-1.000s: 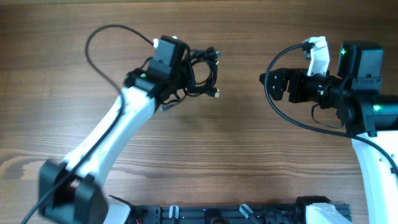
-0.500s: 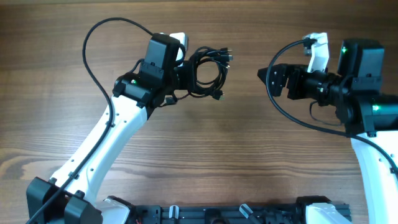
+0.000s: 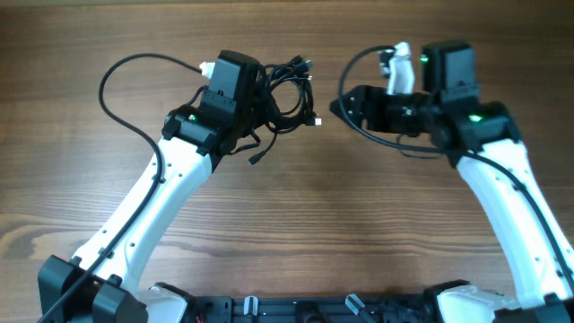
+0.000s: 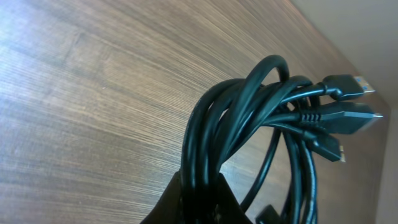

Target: Untangle cables

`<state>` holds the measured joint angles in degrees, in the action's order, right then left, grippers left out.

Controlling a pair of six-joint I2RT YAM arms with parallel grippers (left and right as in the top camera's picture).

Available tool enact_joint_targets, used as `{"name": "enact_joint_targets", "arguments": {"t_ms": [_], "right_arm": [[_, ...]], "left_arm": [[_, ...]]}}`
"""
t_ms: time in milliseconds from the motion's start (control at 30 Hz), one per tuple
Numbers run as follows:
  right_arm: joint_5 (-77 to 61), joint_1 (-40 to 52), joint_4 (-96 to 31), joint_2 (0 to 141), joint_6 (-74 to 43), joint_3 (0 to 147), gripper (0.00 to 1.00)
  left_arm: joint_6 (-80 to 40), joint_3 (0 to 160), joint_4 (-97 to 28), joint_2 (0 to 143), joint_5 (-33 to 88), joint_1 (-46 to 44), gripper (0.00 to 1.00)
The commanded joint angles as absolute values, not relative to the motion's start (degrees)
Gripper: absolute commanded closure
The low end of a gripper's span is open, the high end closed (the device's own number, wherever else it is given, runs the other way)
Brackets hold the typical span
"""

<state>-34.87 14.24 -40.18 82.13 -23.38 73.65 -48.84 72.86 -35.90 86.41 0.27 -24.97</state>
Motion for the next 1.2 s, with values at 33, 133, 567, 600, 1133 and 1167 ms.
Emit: {"name": "enact_joint_targets", "arguments": {"t_ms": [33,133,567,600,1133,1167], "right_arm": [[-31.79,19.77,-35.35,85.52,-32.25,74.54,0.33],[-27.66,23.77,-33.67,86.87,-36.21,74.54,0.34],[-22.52,27.64,-31.24,93.51,-46.92,74.52,0.45],[-22.33,27.92,-30.37,93.8,-48.03,74.52,0.45],[-17.21,27.4,-34.06,98.26,-44.47,74.52,0.96],[-16.75,27.14,-34.89,98.26,-43.79,74.52,0.96]], "left_arm": [[-54.72,73.41,-36.16,86.04,-2.26,-24.93,0.96],[-54.72,73.41,-36.49,86.17,-2.28,-24.91,0.96],[-56.45,73.41,-36.69,86.37,-2.0,-24.93,0.96],[-56.45,73.41,-36.69,86.37,-2.0,-24.93,0.96],[-53.23,73.43,-33.76,85.41,2.42,-23.62,0.96],[-51.64,73.43,-32.8,84.95,4.58,-22.85,0.96]]}}
